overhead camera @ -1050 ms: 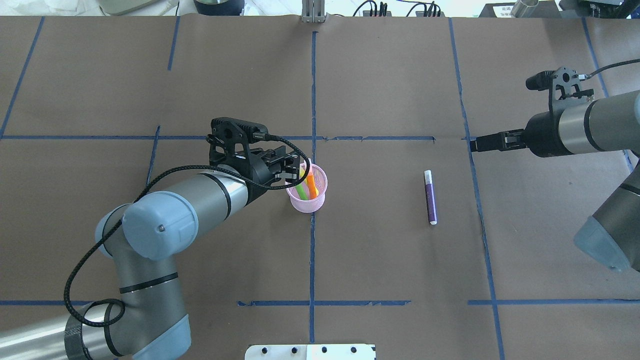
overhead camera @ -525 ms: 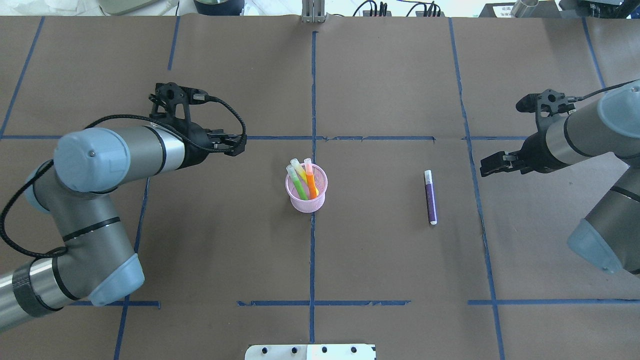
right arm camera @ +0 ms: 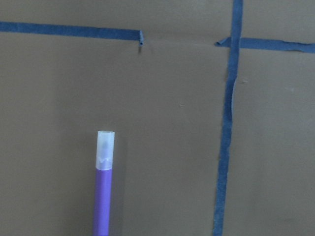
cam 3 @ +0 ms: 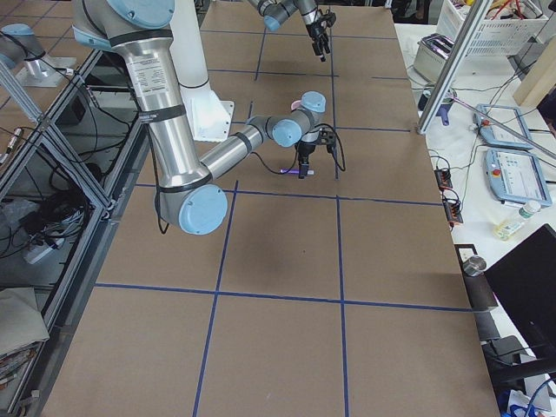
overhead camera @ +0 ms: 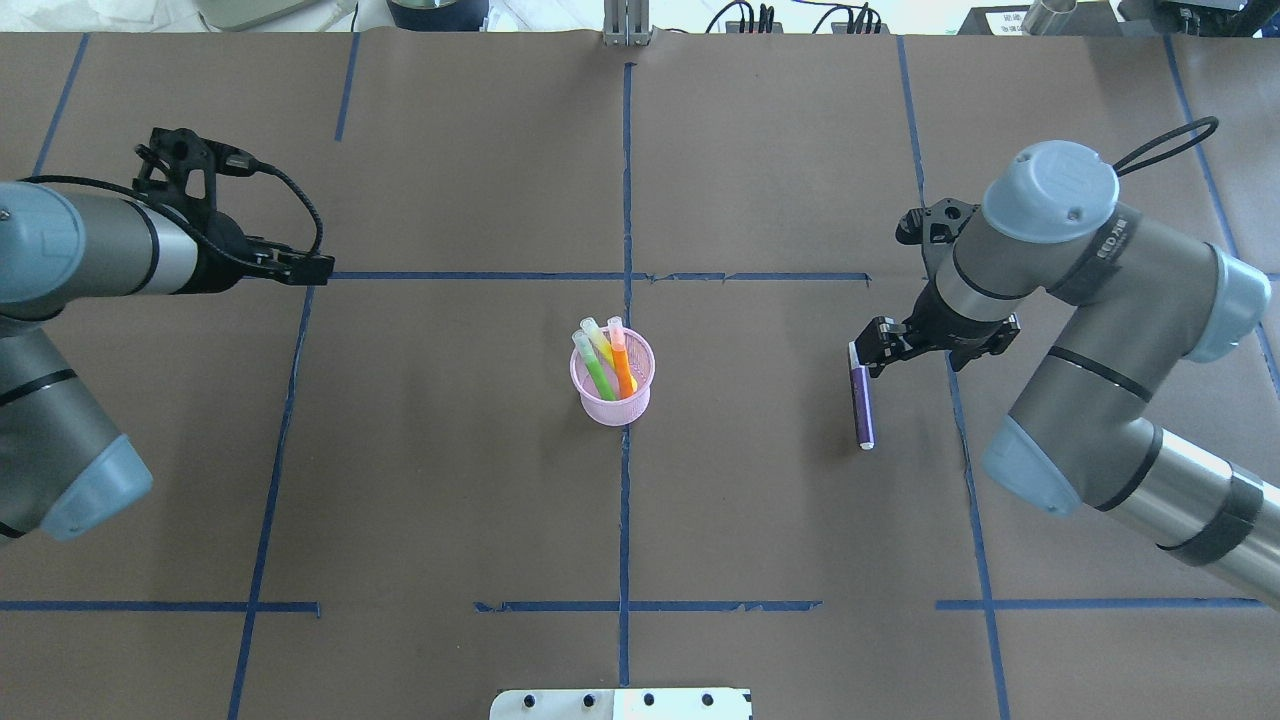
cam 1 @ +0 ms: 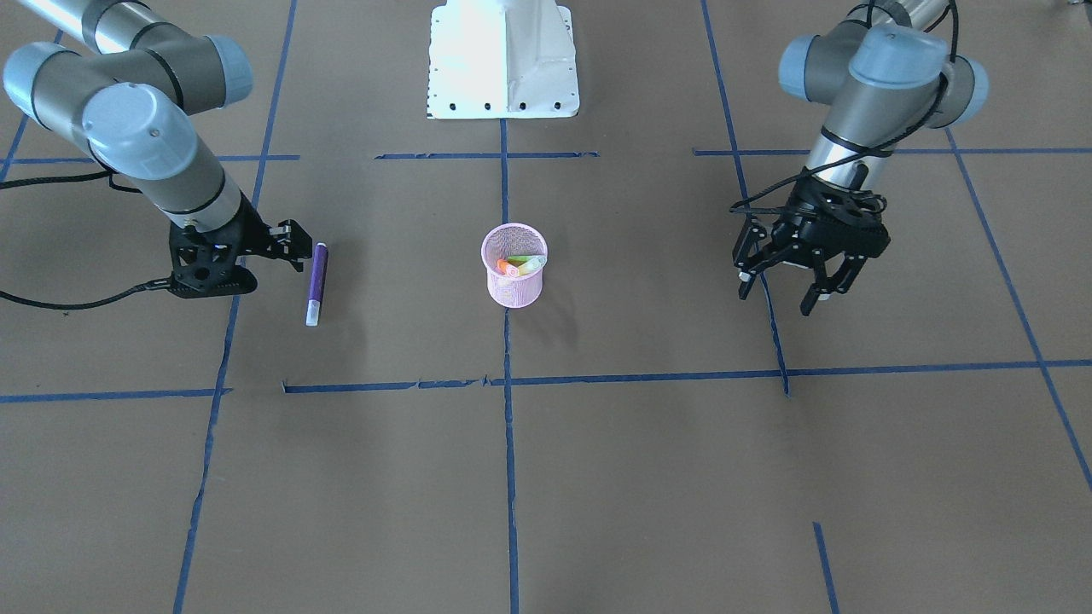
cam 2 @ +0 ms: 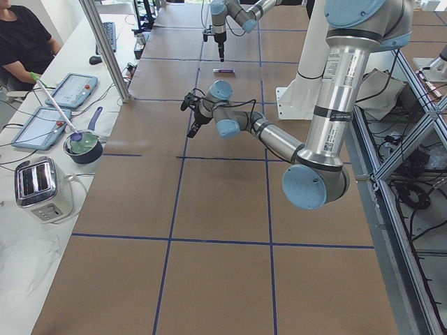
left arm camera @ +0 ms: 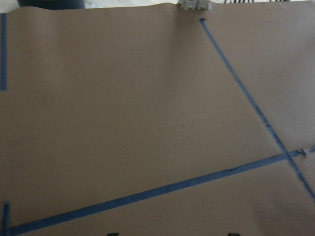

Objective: Collect pens into pen holder
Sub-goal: 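Withdraw the left gripper while the right gripper grasps the purple marker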

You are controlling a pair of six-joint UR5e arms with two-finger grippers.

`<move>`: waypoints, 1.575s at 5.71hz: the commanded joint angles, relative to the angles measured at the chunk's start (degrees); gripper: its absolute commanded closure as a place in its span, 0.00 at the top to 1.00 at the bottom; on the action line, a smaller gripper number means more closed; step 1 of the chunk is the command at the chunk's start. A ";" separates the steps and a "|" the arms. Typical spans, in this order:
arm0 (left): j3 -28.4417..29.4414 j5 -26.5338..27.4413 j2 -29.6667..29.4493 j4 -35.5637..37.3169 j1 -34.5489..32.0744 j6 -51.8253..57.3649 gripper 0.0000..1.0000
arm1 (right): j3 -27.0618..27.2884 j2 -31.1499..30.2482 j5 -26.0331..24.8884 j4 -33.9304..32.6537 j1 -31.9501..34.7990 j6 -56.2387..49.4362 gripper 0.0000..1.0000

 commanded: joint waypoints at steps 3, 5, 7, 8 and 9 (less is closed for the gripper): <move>0.24 -12.26 3.97 10.62 -11.35 15.49 1.00 | -6.20 3.11 3.83 -0.28 -0.52 0.91 0.91; -0.63 -12.36 4.94 10.62 -11.27 15.05 1.00 | -9.09 4.52 5.16 -0.01 -1.21 1.00 0.89; -0.81 -12.36 5.29 10.54 -11.27 14.96 1.00 | -9.38 5.13 5.60 0.16 -1.74 1.18 0.73; -0.81 -12.27 5.29 10.54 -11.27 14.96 1.00 | -9.38 5.05 5.69 0.16 -2.01 1.09 0.55; -0.81 -12.27 5.38 10.54 -11.27 14.96 1.00 | -9.38 5.05 5.69 0.16 -2.19 1.09 0.54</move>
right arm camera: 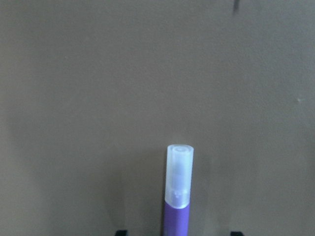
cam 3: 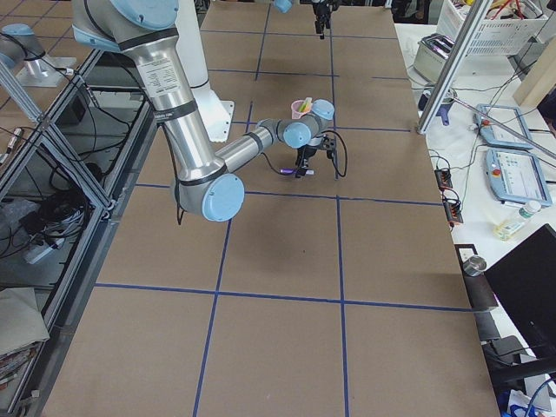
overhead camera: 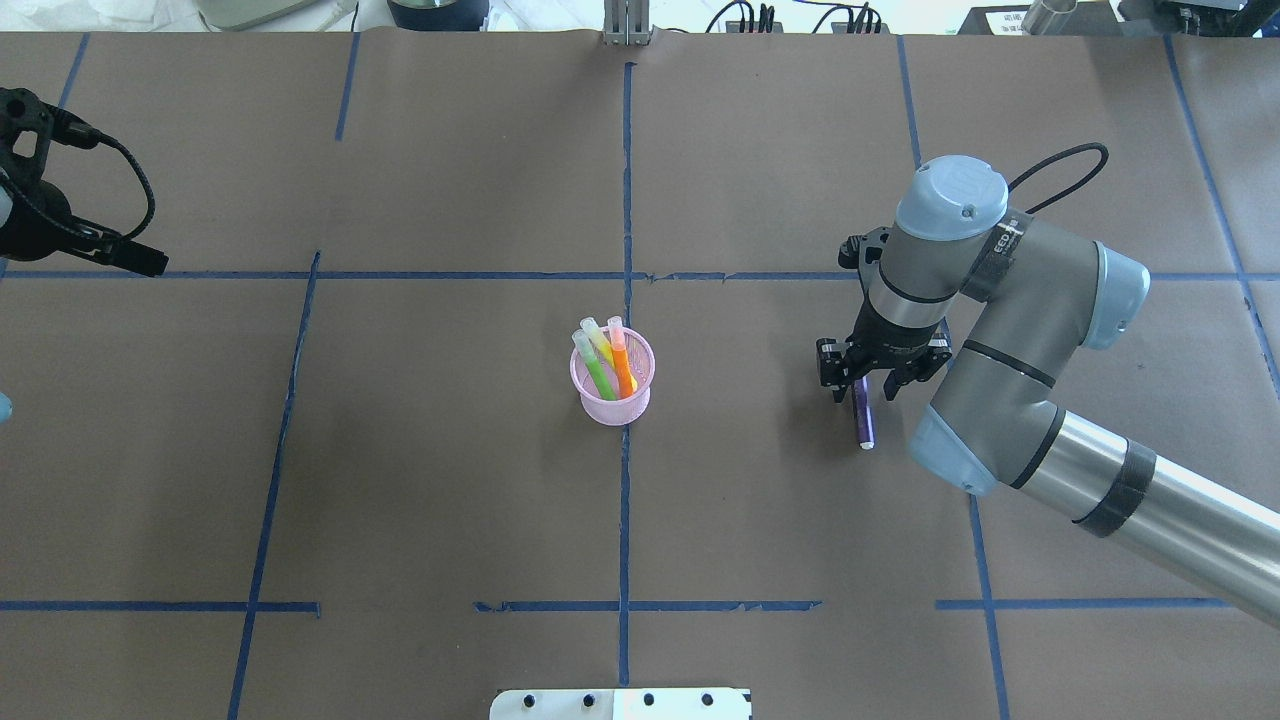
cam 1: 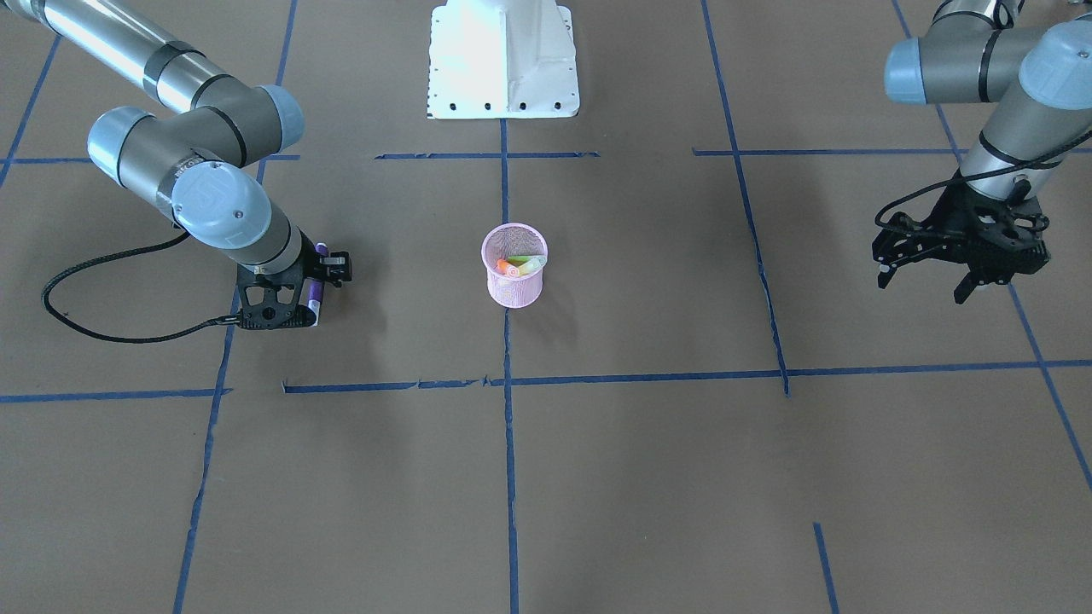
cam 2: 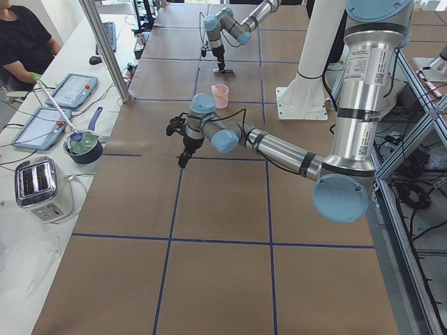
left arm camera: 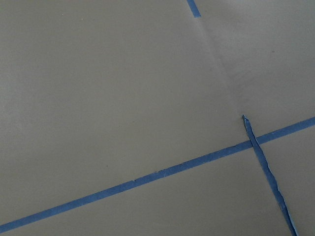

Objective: Collect pens into pen holder
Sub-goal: 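Withdraw the left gripper while the right gripper grasps the purple marker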

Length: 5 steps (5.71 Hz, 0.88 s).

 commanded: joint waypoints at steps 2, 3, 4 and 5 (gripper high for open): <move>0.17 0.01 0.06 0.00 0.00 0.18 1.00 | -0.19 -0.01 0.02 -0.08 -0.34 -0.01 0.12; 0.26 -0.07 0.06 0.00 0.00 0.26 1.00 | -0.11 -0.01 0.11 0.00 -0.34 -0.10 0.00; 0.26 -0.16 -0.03 0.00 0.00 0.27 1.00 | 0.50 0.08 0.11 0.18 -0.34 -0.19 0.00; 0.17 -0.16 -0.03 0.00 0.00 0.44 1.00 | 4.60 0.08 -0.33 0.61 -0.26 0.59 0.00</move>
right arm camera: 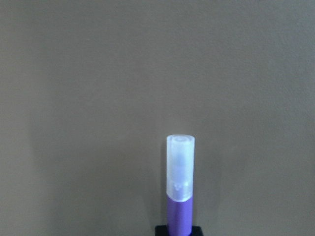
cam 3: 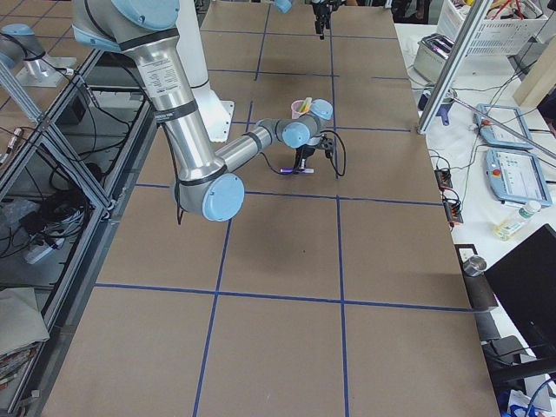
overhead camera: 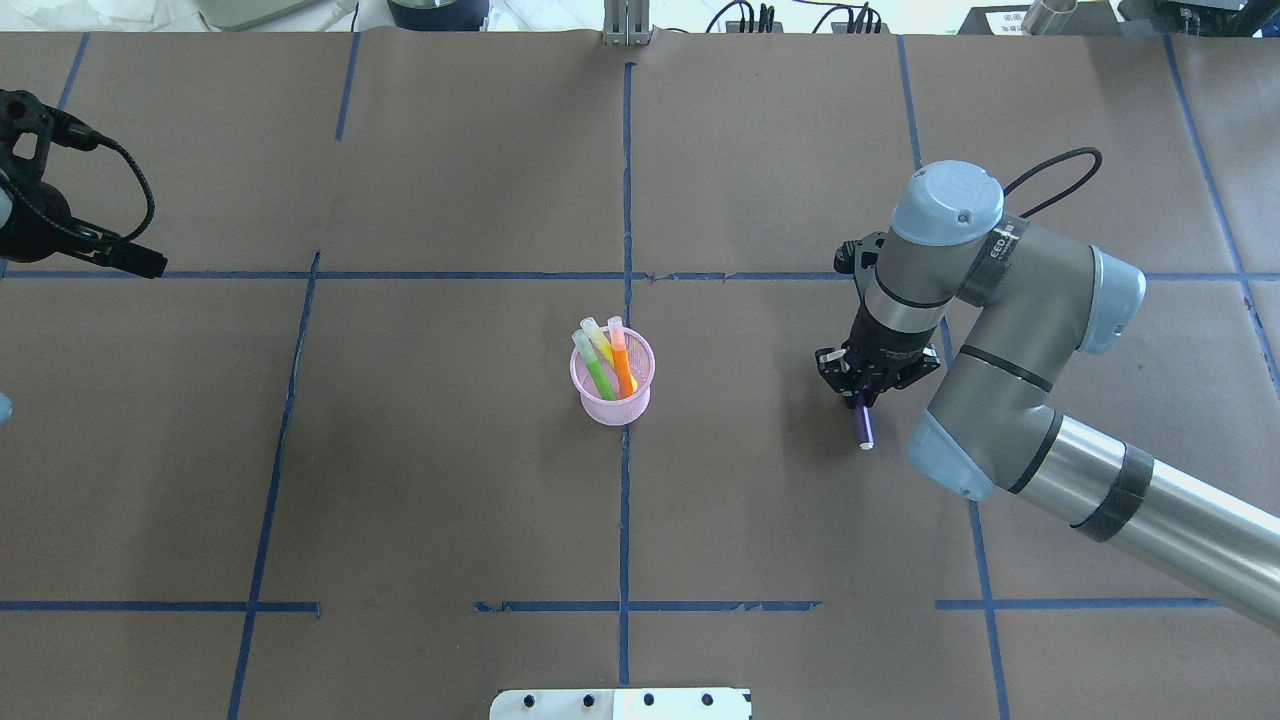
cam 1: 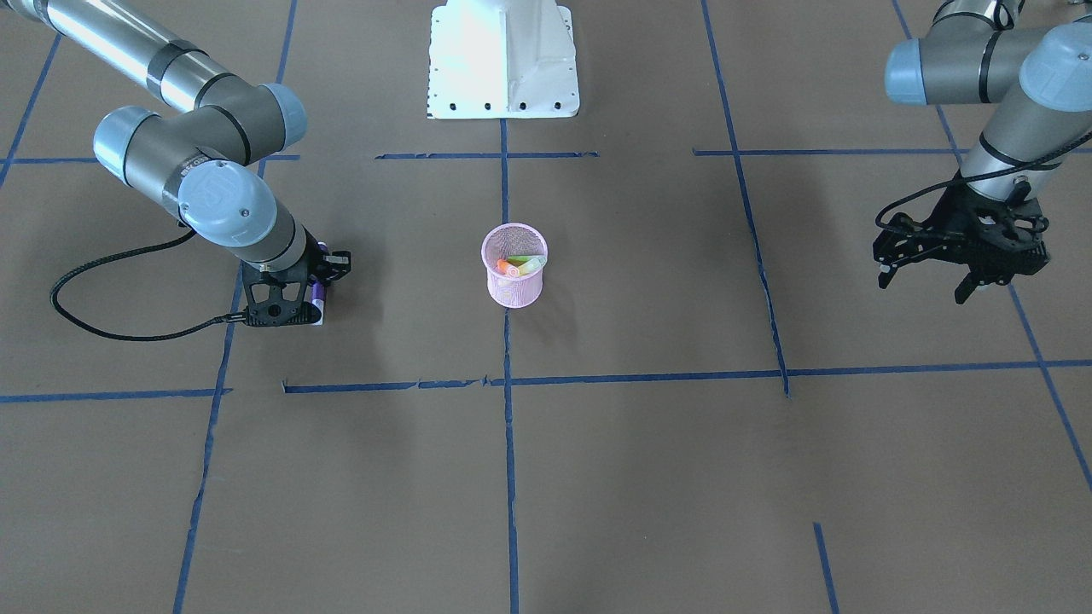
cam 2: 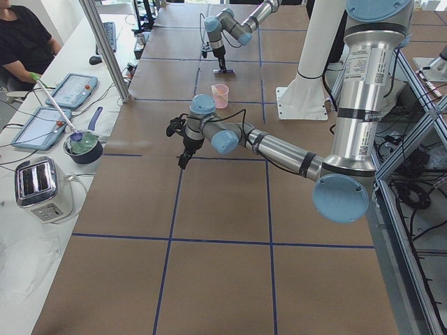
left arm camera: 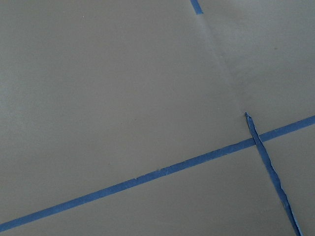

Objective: Collect pens into pen holder
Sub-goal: 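Withdraw the left gripper while the right gripper grasps the purple marker, then lift the purple marker with the right gripper and carry it over the cup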

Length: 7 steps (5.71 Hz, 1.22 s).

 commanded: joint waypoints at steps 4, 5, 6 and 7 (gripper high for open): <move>-0.14 -0.38 0.59 -0.26 -0.09 0.47 1.00 | 18.81 7.06 -45.37 6.05 -14.67 27.42 0.00; -0.14 -0.29 0.59 -0.26 -0.09 0.47 1.00 | 18.48 7.95 -62.26 6.75 -21.66 30.88 0.00; -0.14 -0.29 0.59 -0.26 -0.09 0.47 1.00 | 17.95 7.95 -71.39 8.32 -26.17 32.57 0.00; -0.14 -0.29 0.59 -0.26 -0.09 0.39 1.00 | 16.81 8.13 -73.31 8.60 -27.08 36.50 0.00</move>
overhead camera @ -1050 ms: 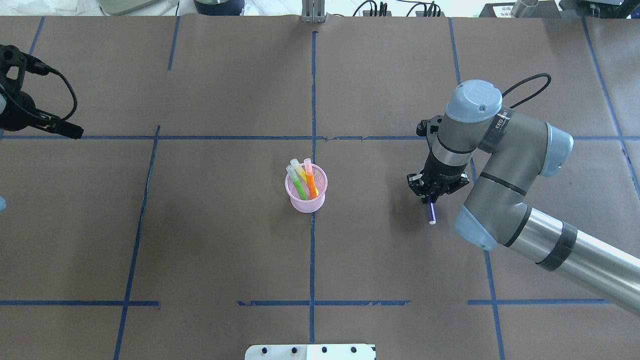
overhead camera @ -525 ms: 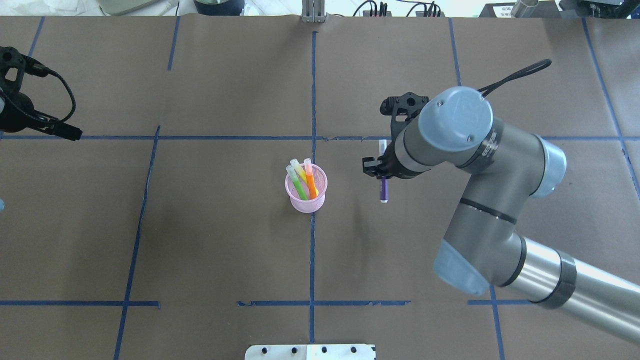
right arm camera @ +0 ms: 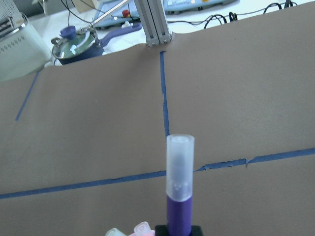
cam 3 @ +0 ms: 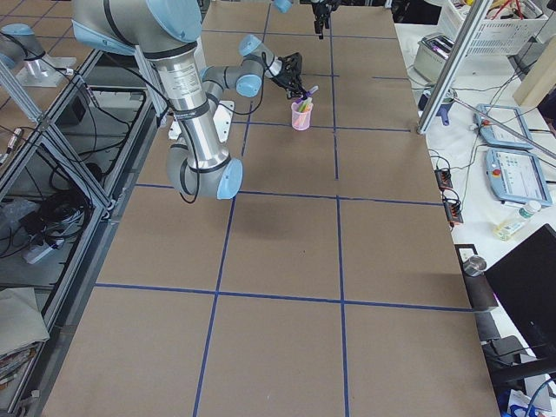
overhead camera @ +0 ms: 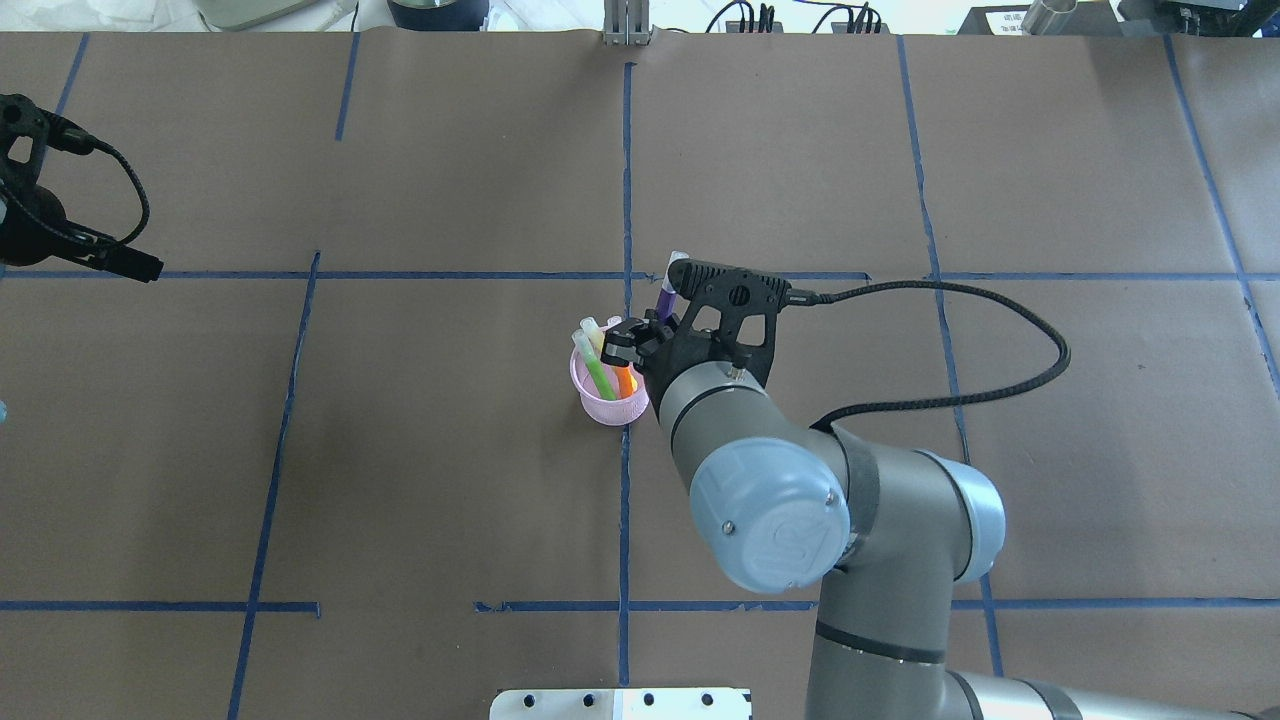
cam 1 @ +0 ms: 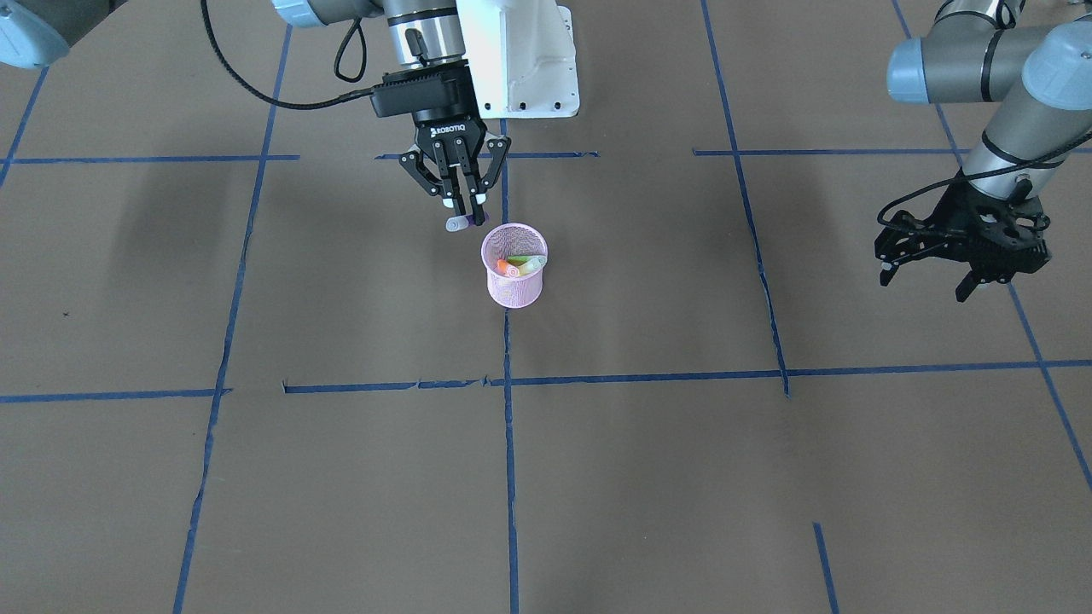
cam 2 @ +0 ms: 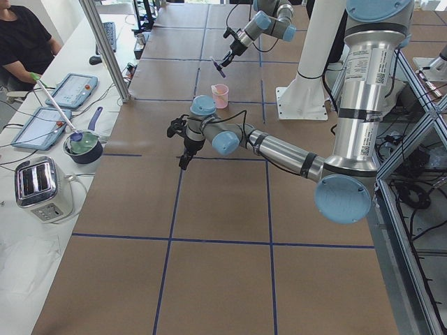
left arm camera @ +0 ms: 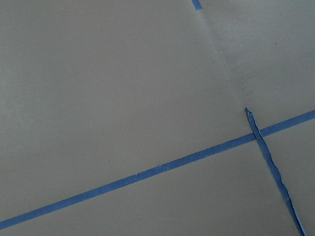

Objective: Collect pens into pen holder
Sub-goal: 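Lift the purple marker with the right gripper and carry it over the cup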

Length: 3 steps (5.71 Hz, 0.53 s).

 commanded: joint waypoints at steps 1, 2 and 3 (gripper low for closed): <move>-0.09 0.01 0.18 0.00 0.09 -0.06 1.00 | -4.97 3.16 -7.20 0.50 -2.05 3.44 0.00; -0.09 0.01 0.18 0.00 0.00 -0.15 1.00 | -6.83 3.54 -7.41 0.49 -2.05 3.35 0.00; -0.18 0.01 0.09 0.00 0.09 -0.50 1.00 | -7.20 3.63 -7.49 0.32 -2.05 3.26 0.01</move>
